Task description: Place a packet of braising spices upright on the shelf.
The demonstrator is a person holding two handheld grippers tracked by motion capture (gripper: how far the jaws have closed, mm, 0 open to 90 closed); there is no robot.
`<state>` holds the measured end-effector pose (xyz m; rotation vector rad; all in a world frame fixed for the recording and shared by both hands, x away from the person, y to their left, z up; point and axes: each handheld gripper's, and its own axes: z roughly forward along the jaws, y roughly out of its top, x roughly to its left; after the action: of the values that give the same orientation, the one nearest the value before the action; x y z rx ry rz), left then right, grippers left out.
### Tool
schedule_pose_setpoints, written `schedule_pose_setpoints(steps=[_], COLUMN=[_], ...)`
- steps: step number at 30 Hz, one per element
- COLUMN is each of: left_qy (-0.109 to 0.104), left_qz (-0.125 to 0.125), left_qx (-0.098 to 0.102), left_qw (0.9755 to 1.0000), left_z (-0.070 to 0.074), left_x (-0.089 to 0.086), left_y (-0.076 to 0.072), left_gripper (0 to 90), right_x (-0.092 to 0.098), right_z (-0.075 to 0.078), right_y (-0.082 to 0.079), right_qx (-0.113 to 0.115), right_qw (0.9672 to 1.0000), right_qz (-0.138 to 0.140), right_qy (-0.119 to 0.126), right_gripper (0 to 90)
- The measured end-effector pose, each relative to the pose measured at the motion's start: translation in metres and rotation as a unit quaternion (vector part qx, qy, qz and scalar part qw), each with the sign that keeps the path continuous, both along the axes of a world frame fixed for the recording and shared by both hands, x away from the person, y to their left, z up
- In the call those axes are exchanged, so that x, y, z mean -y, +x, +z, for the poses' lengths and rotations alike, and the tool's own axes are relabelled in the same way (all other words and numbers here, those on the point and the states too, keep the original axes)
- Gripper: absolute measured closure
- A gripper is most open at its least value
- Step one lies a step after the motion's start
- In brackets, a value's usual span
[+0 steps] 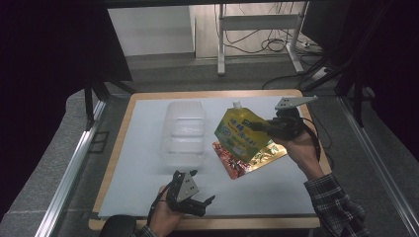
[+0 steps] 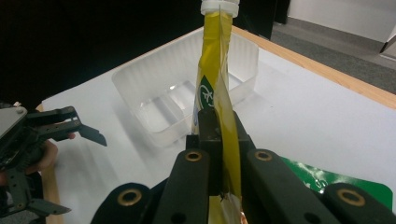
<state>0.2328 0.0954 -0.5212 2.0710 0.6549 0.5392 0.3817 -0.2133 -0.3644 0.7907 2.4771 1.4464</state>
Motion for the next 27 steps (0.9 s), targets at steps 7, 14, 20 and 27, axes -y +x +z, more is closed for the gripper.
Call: schedule_pose_setpoints(steps=[7, 14, 20, 27], left_qy=[-0.018, -0.021, -0.024, -0.035], left_qz=[0.006, 0.01, 0.014, 0.005], left_qx=[-0.005, -0.008, -0.021, -0.031], left_qw=[0.9998, 0.9997, 0.9994, 0.9989], left_z=[0.001, 0.001, 0.0, 0.0], left_x=[-0.006, -0.009, -0.01, -0.011], left_y=[0.0, -0.001, 0.0, 0.0], left_gripper=[5.3, 5.1, 3.5, 2.3], right_x=[-0.006, -0.014, -0.023, -0.03], right_z=[0.001, 0.003, 0.006, 0.008], right_y=[0.009, 0.02, 0.029, 0.038], right_qx=[0.004, 0.009, 0.015, 0.023], right_qw=[1.0, 0.9999, 0.9998, 0.9996], right_qz=[0.0, 0.006, 0.012, 0.014], right_qy=[-0.004, -0.006, -0.009, -0.013], right_gripper=[88.7, 88.7, 88.8, 88.7])
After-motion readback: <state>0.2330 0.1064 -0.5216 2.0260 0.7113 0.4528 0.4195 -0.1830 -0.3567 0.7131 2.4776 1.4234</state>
